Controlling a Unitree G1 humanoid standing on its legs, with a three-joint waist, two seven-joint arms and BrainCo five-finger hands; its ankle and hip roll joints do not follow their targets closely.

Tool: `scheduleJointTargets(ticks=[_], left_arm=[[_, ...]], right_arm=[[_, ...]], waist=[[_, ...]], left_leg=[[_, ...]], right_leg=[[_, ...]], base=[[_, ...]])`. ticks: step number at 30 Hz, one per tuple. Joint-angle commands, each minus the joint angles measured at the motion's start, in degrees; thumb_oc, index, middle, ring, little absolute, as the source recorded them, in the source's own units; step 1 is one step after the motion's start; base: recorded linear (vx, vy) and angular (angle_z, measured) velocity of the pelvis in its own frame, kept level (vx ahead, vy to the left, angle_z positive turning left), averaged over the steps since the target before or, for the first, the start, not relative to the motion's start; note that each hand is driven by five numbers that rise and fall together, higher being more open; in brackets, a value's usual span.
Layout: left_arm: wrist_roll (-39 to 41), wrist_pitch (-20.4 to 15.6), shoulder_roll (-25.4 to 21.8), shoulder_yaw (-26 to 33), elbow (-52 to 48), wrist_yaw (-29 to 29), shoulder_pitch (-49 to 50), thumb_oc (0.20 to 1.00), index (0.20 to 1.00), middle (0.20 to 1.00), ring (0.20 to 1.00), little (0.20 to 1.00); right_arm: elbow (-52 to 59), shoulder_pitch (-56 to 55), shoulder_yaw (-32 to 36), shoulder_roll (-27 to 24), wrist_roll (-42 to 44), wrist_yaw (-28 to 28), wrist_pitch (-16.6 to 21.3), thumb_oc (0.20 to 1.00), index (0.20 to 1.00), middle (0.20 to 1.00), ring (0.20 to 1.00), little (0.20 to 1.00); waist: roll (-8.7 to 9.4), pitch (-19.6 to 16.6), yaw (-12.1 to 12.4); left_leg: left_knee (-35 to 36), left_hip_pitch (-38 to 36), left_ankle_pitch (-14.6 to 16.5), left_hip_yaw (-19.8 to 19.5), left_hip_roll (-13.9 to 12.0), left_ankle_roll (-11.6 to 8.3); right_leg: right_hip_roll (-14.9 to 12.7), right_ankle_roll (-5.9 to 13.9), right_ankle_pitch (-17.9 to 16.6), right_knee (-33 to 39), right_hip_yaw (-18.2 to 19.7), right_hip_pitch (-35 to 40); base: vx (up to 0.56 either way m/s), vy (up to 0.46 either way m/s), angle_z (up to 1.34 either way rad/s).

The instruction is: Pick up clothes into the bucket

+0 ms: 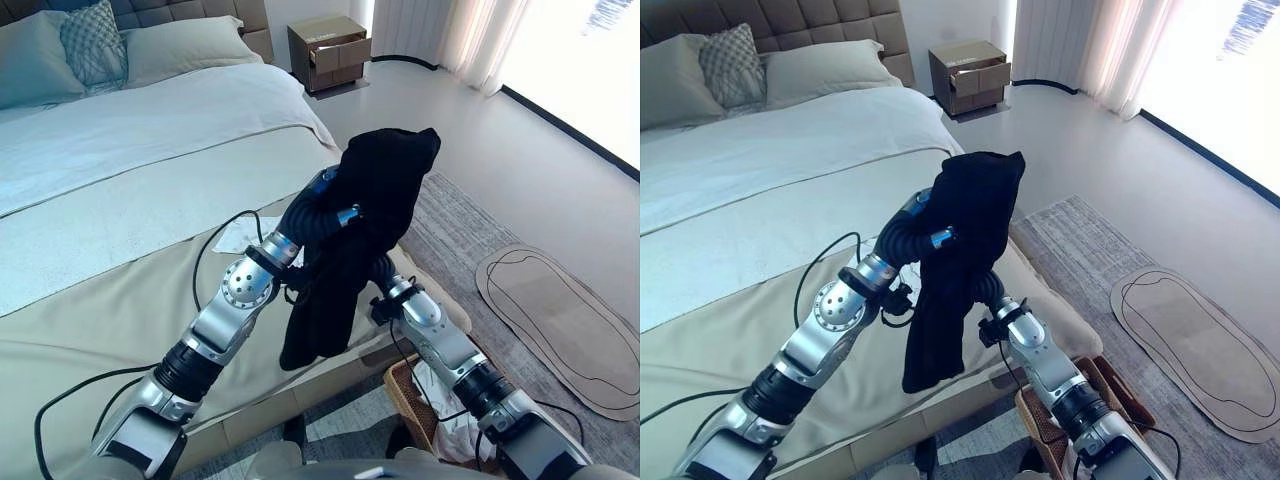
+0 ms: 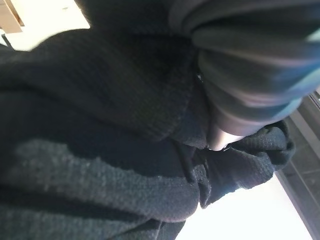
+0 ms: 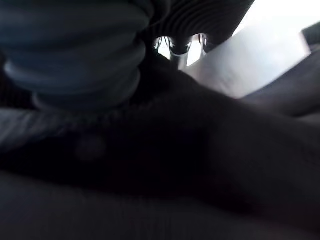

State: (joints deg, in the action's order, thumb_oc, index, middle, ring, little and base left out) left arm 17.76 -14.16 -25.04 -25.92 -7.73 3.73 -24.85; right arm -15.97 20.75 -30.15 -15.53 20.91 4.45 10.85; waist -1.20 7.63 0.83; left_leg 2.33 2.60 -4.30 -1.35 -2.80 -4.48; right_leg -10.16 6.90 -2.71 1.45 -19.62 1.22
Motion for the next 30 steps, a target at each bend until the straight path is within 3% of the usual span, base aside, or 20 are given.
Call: scheduleJointTargets(ticks=[1,10,15,22,30], left_arm=[[2.40,-3.02,1.03,0.55,-2.56,-1.26,-3.82,0.200,0.200,0.200,0.200,0.200],[1.24,-3.32,0.83,2.56,-1.31,-2.78,-2.85,0.200,0.200,0.200,0.200,0.200],[-0.68,-4.06,-0.03,5.56,-0.84,-3.86,-1.22,0.200,0.200,0.200,0.200,0.200],[-4.72,-4.56,1.02,8.50,5.94,-7.55,3.60,0.200,0.200,0.200,0.200,0.200],[-7.19,-4.81,3.10,8.38,12.32,-9.78,6.01,0.200,0.200,0.200,0.200,0.200]], right_arm=[[1.82,4.72,-1.87,3.51,-0.34,0.50,1.56,0.200,0.200,0.200,0.200,0.200],[1.32,1.06,1.24,2.29,0.07,-0.81,1.72,0.200,0.200,0.200,0.200,0.200],[2.75,-3.84,6.32,-0.12,-0.96,-2.29,2.74,0.200,0.200,0.200,0.200,0.200],[4.80,-13.45,17.88,0.40,9.57,-3.96,6.54,0.200,0.200,0.200,0.200,0.200],[7.02,-18.27,24.91,2.00,15.95,-5.61,9.84,0.200,0.200,0.200,0.200,0.200]], waist=[[3.40,-2.87,0.71],[3.43,-3.26,0.37],[3.47,-3.50,-0.28],[3.43,-3.79,-2.29],[3.54,-3.91,-3.86]], left_leg=[[-3.44,0.00,3.73,2.67,-2.33,-0.13],[-3.40,-0.48,3.88,2.86,-2.36,-0.12],[-3.28,-0.92,3.98,3.06,-2.51,-0.14],[-2.69,-1.59,3.89,3.78,-2.76,-0.22],[-2.49,-2.06,4.14,4.91,-3.06,-0.19]], right_leg=[[-4.54,4.02,-2.37,-1.05,2.68,-0.33],[-4.48,4.09,-2.26,-1.07,2.62,0.20],[-4.45,4.18,-2.19,-1.11,2.75,0.42],[-4.23,4.25,-2.10,-1.23,3.38,0.26],[-3.92,4.26,-2.15,-1.16,4.53,-0.32]], base=[[0.00,0.000,0.00],[0.00,0.000,0.00],[0.00,0.000,-0.01],[0.00,-0.001,-0.02],[0.00,-0.011,-0.11]])
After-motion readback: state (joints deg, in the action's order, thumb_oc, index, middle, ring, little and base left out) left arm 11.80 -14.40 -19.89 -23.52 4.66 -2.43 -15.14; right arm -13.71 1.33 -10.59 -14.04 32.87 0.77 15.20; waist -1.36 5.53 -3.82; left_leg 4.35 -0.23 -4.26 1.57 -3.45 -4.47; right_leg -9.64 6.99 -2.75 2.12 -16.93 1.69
